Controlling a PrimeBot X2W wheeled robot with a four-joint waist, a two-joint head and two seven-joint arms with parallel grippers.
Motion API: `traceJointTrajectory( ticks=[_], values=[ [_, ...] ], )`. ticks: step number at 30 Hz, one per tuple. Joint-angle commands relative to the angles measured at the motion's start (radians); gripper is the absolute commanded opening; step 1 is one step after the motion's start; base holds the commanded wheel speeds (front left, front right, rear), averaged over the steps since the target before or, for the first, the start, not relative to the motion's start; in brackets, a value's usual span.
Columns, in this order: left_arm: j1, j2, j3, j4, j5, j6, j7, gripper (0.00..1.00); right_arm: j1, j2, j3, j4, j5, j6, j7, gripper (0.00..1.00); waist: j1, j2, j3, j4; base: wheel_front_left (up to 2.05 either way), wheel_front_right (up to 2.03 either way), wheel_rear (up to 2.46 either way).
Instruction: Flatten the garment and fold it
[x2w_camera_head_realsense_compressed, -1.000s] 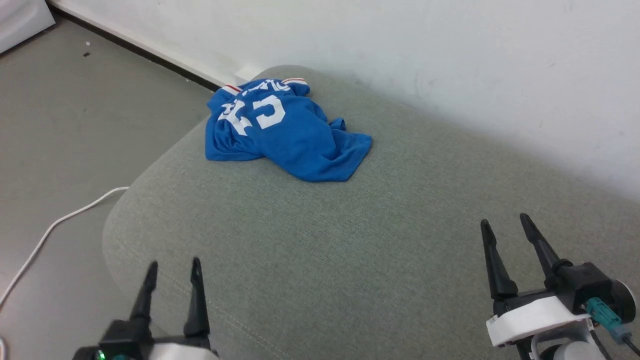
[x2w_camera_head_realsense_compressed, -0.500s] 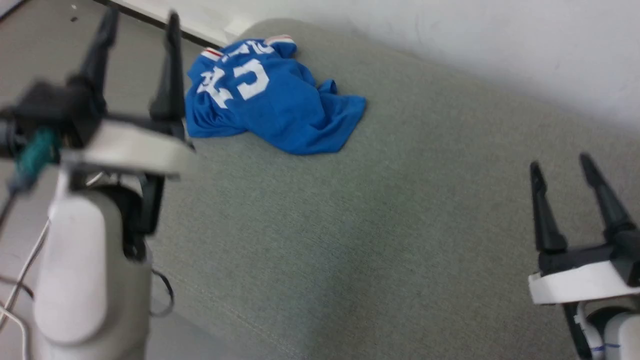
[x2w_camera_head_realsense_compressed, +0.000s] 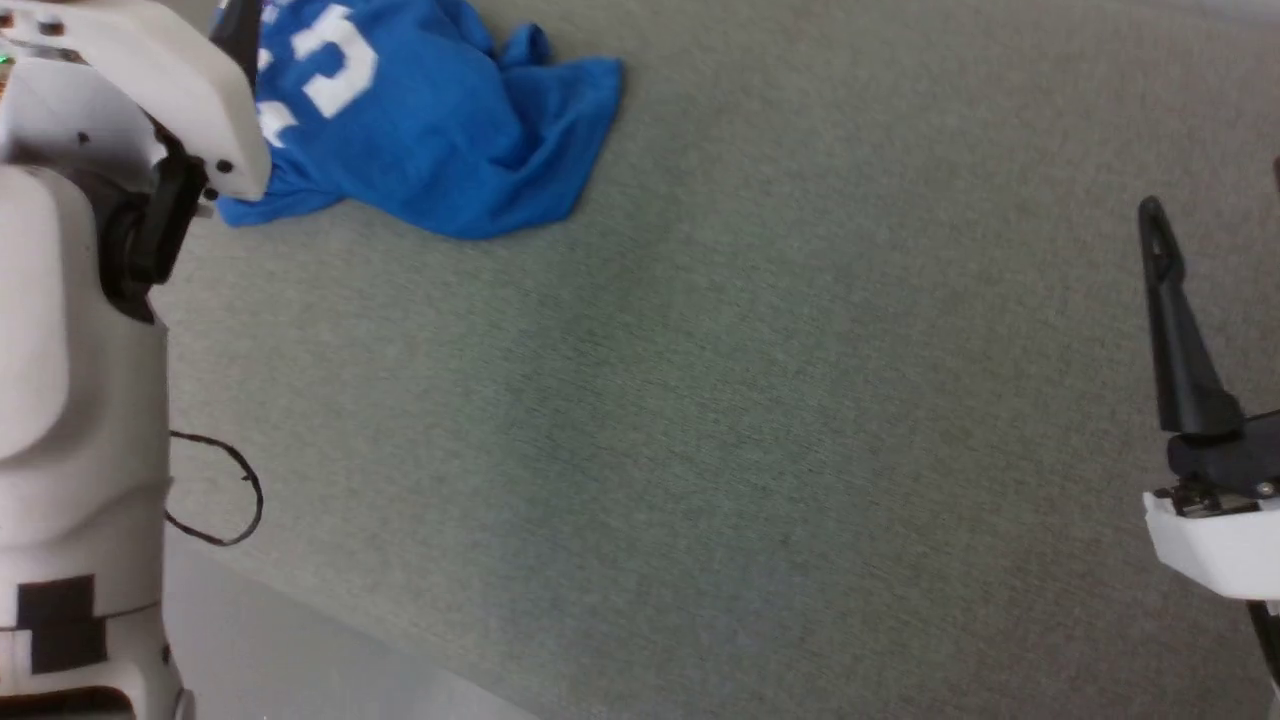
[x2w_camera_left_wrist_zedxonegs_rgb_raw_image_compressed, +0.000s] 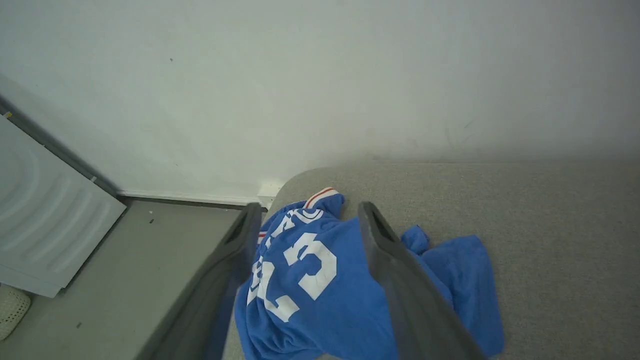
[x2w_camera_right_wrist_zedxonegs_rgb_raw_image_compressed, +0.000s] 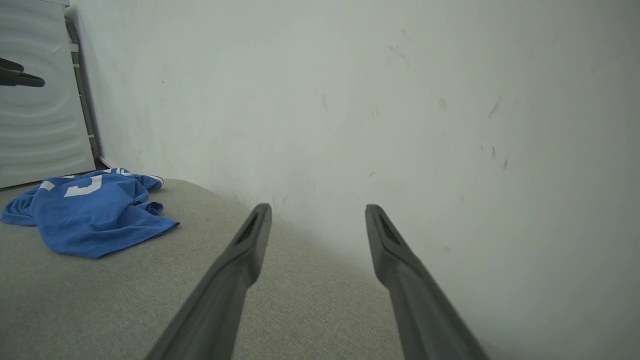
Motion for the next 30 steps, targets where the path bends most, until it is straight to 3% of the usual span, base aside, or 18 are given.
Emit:
traceJointTrajectory(
  ticks=[1,8,13,23,24,25,26,30],
  values=[
    [-0.016,0.013,0.011,0.031,-0.015,-0.005,0.024,1.00,-0.019,-0.012,-0.003,-0.023,0.009,-0.001,0.013,1.00,-0.0004,0.0000,0.131,-0.096,0.00,0.00,0.00],
    [0.002,0.033,0.048,0.146,-0.055,0.022,0.122,1.00,-0.035,-0.048,-0.025,-0.107,0.031,-0.001,0.065,1.00,-0.0004,0.0000,0.190,-0.140,0.00,0.00,0.00],
    [0.029,0.008,0.073,0.186,-0.078,0.069,0.129,1.00,-0.024,-0.066,-0.042,-0.131,0.048,-0.001,0.085,1.00,-0.0004,0.0000,0.213,-0.154,0.00,0.00,0.00],
    [0.055,-0.006,0.057,0.265,-0.077,0.092,0.128,1.00,-0.011,-0.078,-0.049,-0.155,0.063,-0.001,0.099,1.00,-0.0004,0.0000,0.239,-0.171,0.00,0.00,0.00],
    [0.055,-0.004,0.054,0.271,-0.077,0.090,0.131,0.94,-0.012,-0.079,-0.049,-0.155,0.064,-0.001,0.099,1.00,-0.0004,0.0000,0.241,-0.172,0.00,0.00,0.00],
    [0.055,0.000,0.051,0.274,-0.075,0.088,0.128,0.28,-0.013,-0.080,-0.050,-0.156,0.065,-0.001,0.100,1.00,-0.0004,0.0000,0.242,-0.173,0.00,0.00,0.00],
    [0.055,0.006,0.047,0.277,-0.071,0.084,0.124,0.00,-0.015,-0.080,-0.050,-0.155,0.066,-0.001,0.100,1.00,-0.0004,0.0000,0.242,-0.174,0.00,0.00,0.00],
    [0.042,0.033,0.048,0.274,-0.066,0.079,0.100,0.00,-0.025,-0.072,-0.048,-0.140,0.070,-0.001,0.088,1.00,-0.0004,0.0000,0.222,-0.176,0.00,0.00,0.00]
  ],
)
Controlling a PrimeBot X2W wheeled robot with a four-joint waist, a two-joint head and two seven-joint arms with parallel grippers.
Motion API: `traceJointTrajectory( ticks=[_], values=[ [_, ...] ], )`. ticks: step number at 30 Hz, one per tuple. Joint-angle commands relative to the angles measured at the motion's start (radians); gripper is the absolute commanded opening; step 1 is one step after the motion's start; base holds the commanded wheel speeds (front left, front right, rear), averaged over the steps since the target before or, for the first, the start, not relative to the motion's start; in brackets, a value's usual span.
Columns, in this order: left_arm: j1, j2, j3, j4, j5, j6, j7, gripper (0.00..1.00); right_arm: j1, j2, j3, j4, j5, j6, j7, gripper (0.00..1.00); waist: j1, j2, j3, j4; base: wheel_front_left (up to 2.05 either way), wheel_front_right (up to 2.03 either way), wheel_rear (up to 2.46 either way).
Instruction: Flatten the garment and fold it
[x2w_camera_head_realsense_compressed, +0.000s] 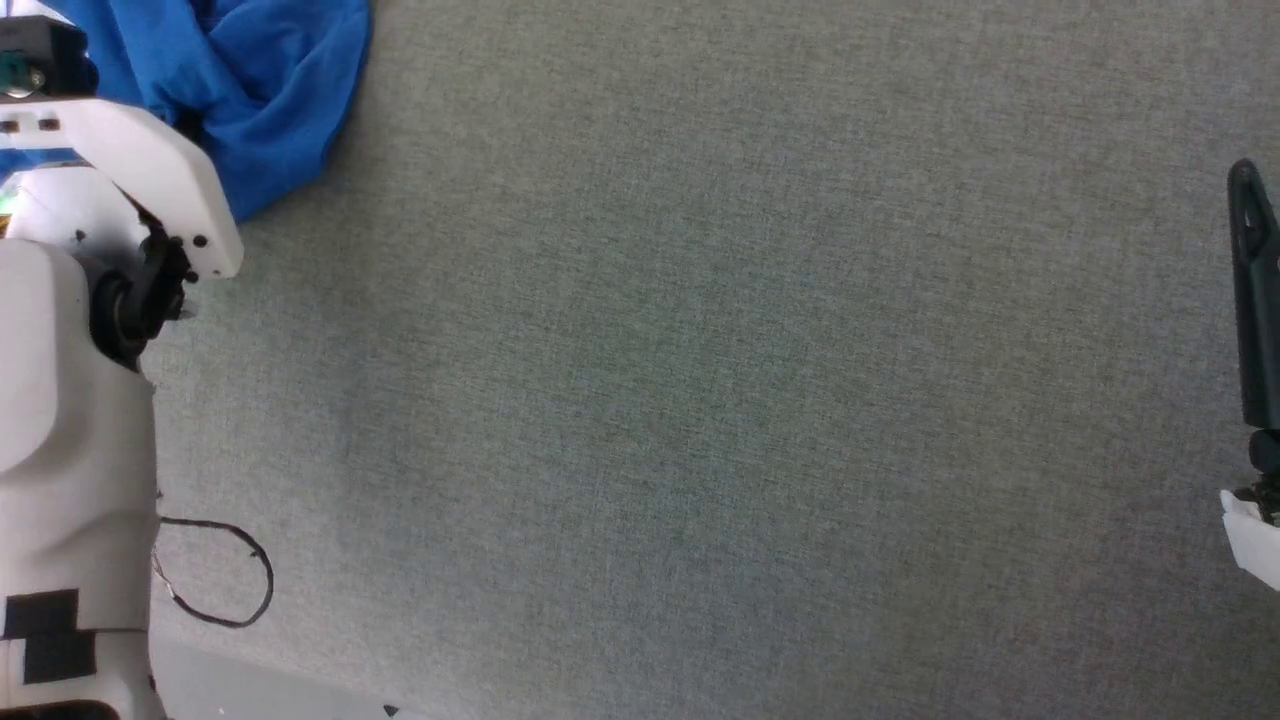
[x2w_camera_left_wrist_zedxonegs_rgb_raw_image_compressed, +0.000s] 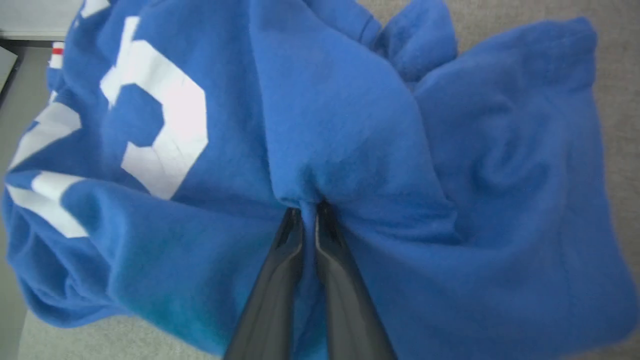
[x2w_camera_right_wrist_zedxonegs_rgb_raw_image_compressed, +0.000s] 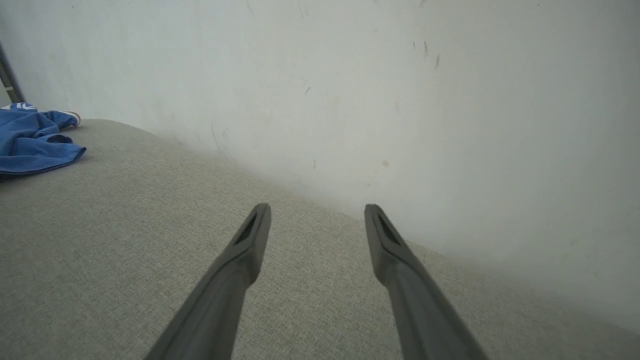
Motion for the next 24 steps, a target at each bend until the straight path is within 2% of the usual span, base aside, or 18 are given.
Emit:
traceJointTrajectory(
  ticks=[1,10,13,17,24],
  values=[
    [0.001,0.022,-0.002,0.015,0.014,-0.001,-0.005,0.00,-0.011,0.007,0.004,0.009,0.011,-0.001,-0.013,1.00,0.0000,0.0000,-0.022,-0.003,0.00,0.00,0.00],
    [-0.079,0.139,-0.013,-0.079,0.071,-0.018,-0.072,0.00,-0.021,0.081,0.036,0.098,0.018,-0.001,-0.090,1.00,0.0000,0.0000,-0.145,-0.024,0.00,0.00,0.00],
    [-0.133,0.158,-0.033,-0.121,0.090,-0.028,-0.089,0.00,-0.018,0.117,0.044,0.139,0.018,-0.001,-0.124,1.00,0.0000,0.0000,-0.207,-0.038,0.00,0.00,0.00],
    [-0.192,0.155,-0.060,-0.167,0.099,-0.039,-0.087,0.00,-0.006,0.157,0.042,0.175,0.011,-0.001,-0.155,1.00,0.0000,0.0000,-0.270,-0.054,0.00,0.00,0.00],
    [-0.350,0.062,-0.114,-0.260,0.067,-0.044,-0.044,0.00,0.060,0.226,-0.006,0.232,-0.002,-0.001,-0.212,1.00,0.0000,0.0000,-0.406,-0.096,0.00,0.00,0.00]
  ],
)
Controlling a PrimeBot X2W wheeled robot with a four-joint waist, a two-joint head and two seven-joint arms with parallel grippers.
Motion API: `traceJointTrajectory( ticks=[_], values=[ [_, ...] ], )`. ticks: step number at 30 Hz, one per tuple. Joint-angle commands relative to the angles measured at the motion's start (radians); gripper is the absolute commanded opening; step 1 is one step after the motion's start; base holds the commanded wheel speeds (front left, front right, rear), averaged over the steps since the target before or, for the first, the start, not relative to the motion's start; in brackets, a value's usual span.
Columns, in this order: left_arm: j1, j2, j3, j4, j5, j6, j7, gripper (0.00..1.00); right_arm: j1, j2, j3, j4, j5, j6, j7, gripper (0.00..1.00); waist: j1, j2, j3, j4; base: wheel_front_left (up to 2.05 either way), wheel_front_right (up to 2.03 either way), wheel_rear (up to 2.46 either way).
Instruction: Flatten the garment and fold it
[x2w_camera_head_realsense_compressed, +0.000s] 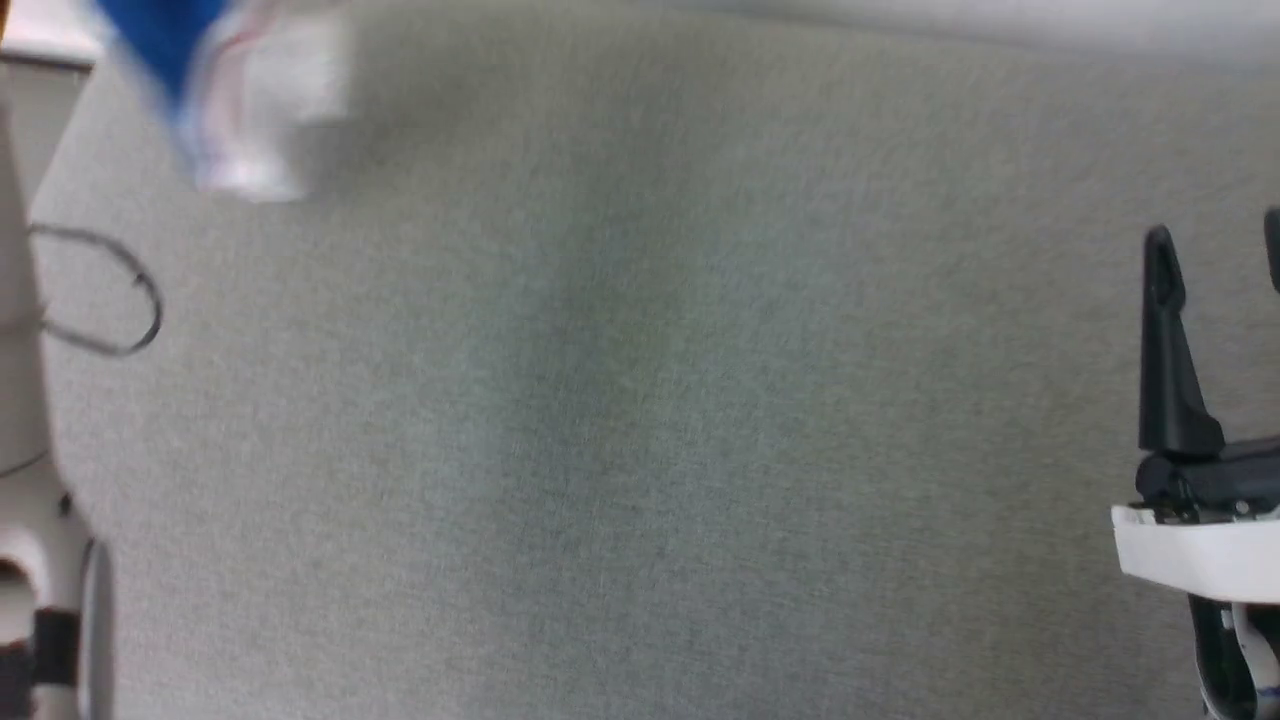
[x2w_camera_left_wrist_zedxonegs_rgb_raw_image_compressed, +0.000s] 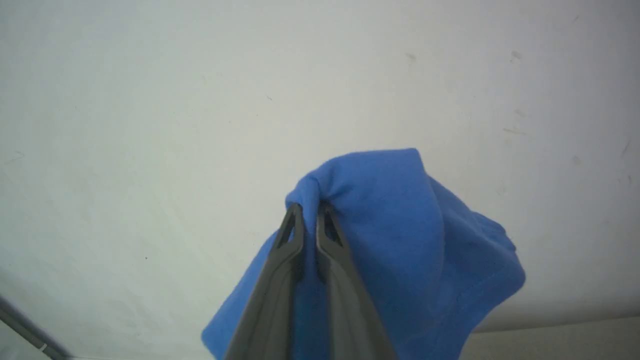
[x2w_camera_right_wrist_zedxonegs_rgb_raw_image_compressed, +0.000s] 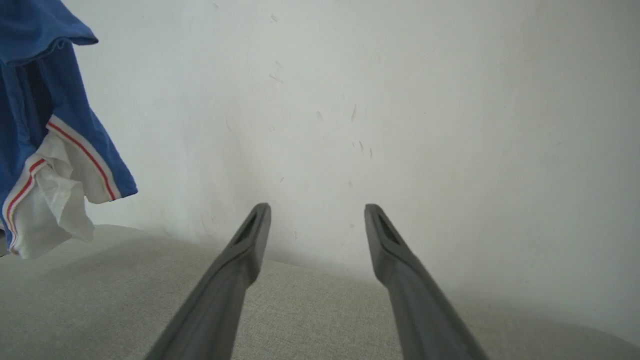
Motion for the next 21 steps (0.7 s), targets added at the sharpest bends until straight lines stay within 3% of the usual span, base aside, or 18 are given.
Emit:
traceJointTrajectory(
  ticks=[1,8,13,21],
  values=[
    [-0.030,-0.020,-0.008,-0.014,-0.013,-0.001,0.007,0.00,0.014,0.006,-0.008,0.005,-0.005,-0.001,-0.009,1.00,0.0002,-0.0001,-0.105,-0.049,0.00,0.00,0.00],
    [-0.119,-0.181,-0.068,-0.053,-0.111,-0.005,0.104,0.00,0.053,0.027,-0.039,0.032,-0.001,-0.001,-0.041,1.00,0.0002,-0.0001,-0.204,-0.099,0.00,0.00,0.00],
    [-0.096,-0.288,-0.127,-0.083,-0.185,-0.009,0.185,0.00,0.054,0.029,-0.074,0.044,0.027,-0.001,-0.057,1.00,0.0002,-0.0001,-0.237,-0.148,0.00,0.00,0.00],
    [0.093,-0.357,-0.289,-0.171,-0.298,0.029,0.239,0.00,0.059,0.029,-0.121,0.035,0.050,-0.001,-0.062,1.00,0.0002,-0.0001,-0.232,-0.241,0.00,0.00,0.00]
  ],
)
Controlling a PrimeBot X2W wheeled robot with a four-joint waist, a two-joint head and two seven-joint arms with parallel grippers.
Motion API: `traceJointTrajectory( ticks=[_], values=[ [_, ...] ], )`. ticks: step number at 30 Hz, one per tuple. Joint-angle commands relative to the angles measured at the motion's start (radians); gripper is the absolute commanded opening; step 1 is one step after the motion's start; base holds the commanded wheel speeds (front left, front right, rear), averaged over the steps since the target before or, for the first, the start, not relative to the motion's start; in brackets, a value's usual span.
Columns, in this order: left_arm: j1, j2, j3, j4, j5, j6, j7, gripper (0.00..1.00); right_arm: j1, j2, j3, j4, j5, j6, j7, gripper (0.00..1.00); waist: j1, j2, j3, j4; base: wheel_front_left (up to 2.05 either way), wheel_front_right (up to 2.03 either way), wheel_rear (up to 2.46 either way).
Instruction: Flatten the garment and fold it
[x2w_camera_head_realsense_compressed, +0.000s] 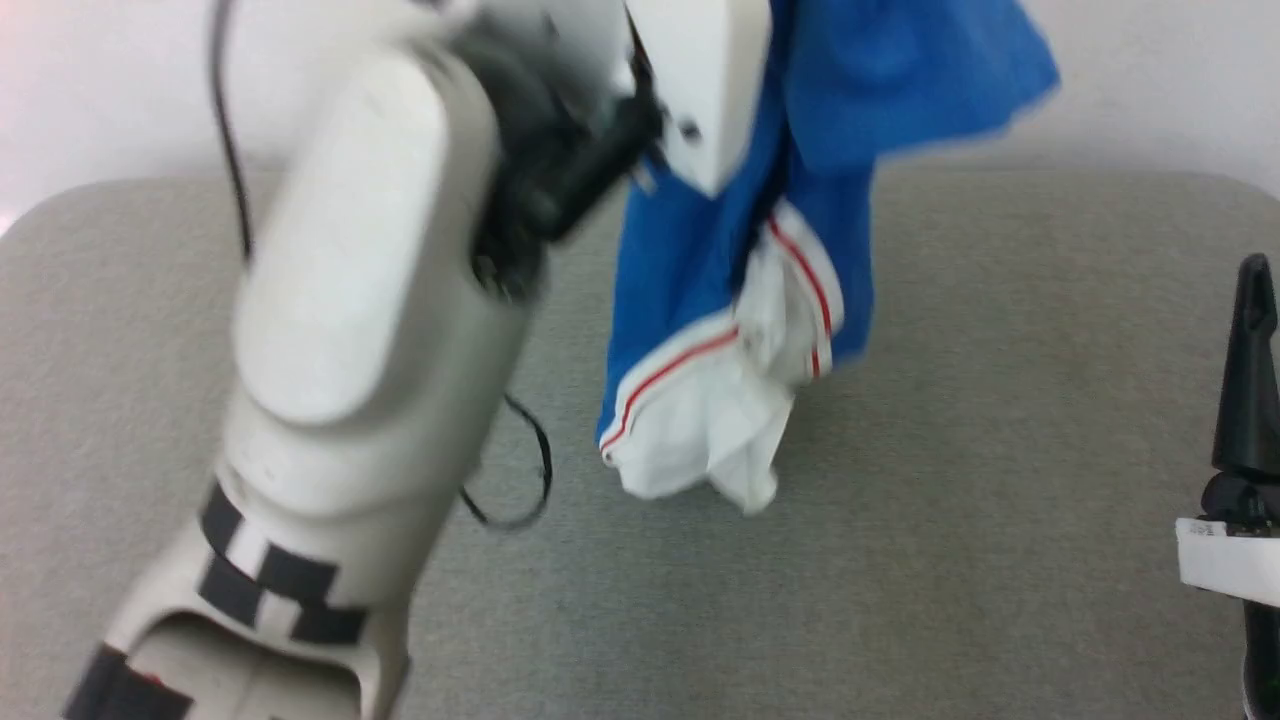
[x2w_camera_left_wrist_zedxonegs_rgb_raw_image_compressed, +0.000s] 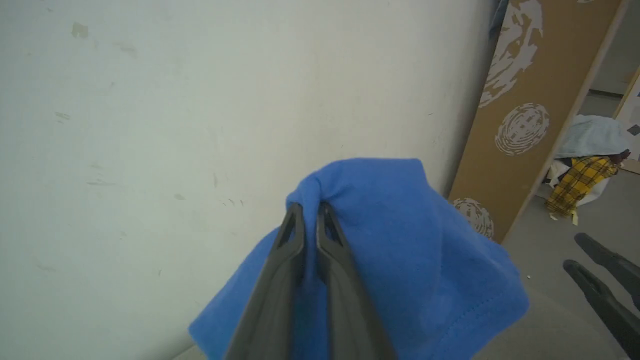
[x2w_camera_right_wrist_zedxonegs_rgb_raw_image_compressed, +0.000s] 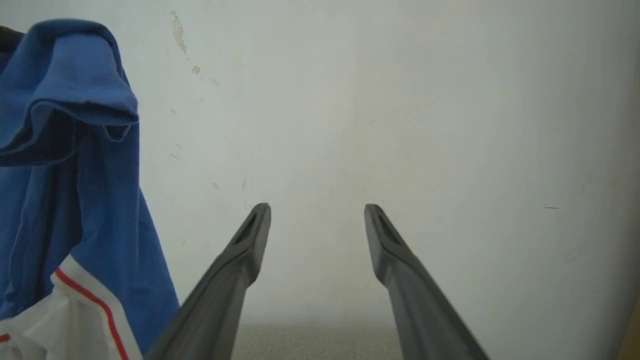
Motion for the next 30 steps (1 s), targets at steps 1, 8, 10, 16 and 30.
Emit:
traceJointTrajectory(
  ticks=[1,8,10,16,30],
  values=[
    [0.047,-0.006,-0.020,-0.016,-0.020,0.020,-0.010,0.00,0.011,0.003,-0.004,-0.002,0.007,-0.001,-0.006,1.00,0.0000,-0.0001,-0.009,-0.062,0.00,0.00,0.00],
    [0.307,-0.001,-0.165,0.019,-0.005,0.088,-0.124,0.00,0.007,0.003,-0.002,0.005,0.023,-0.001,-0.011,1.00,0.0000,-0.0001,0.015,-0.145,0.00,0.00,0.00],
    [0.378,0.015,-0.181,0.092,0.020,0.108,-0.165,0.00,0.003,0.003,0.008,0.010,0.028,-0.001,-0.015,1.00,0.0000,-0.0001,0.024,-0.167,0.00,0.00,0.00],
    [0.477,0.087,-0.197,0.364,0.096,0.152,-0.279,0.00,-0.018,0.003,0.042,0.029,0.038,-0.001,-0.021,1.00,0.0000,-0.0001,0.053,-0.226,0.00,0.00,0.00],
    [0.527,0.068,-0.115,0.154,0.035,0.136,-0.605,1.00,0.025,0.003,0.014,0.023,0.019,-0.001,0.009,1.00,0.0000,-0.0001,-0.023,-0.140,0.00,0.00,0.00]
  ],
)
